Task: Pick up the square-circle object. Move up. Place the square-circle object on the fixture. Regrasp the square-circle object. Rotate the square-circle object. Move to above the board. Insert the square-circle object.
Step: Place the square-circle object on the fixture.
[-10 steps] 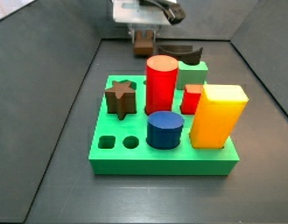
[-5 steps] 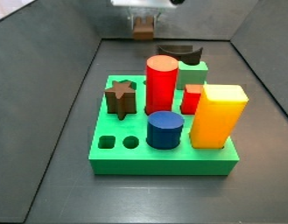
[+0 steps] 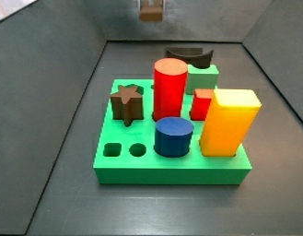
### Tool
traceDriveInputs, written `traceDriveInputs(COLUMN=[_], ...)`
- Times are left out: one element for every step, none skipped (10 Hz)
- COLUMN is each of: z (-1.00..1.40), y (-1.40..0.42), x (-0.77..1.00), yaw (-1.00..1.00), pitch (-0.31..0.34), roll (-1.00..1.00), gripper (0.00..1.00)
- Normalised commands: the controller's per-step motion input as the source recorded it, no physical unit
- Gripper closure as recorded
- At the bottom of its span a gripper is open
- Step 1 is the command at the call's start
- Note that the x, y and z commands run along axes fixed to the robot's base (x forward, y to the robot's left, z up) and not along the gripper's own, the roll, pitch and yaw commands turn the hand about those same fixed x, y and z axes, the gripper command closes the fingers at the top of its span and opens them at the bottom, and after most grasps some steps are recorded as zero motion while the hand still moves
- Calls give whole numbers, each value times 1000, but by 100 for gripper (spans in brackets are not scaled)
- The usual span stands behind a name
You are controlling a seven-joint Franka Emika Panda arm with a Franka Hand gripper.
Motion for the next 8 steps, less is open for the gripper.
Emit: traceDriveInputs(z=[680,506,334,-805,-853,-784,-553,-289], y=[4,5,7,-989,-963,-797,-503,-185], x=[-10,-3,4,465,461,306,116,48], yaw=[-2,0,4,-160,-148,-101,-59,-28], pitch=[63,75,87,-561,-556,-448,-298,-169], roll=[43,46,47,574,574,518,362,256], gripper=[100,100,100,100,100,100,100,100])
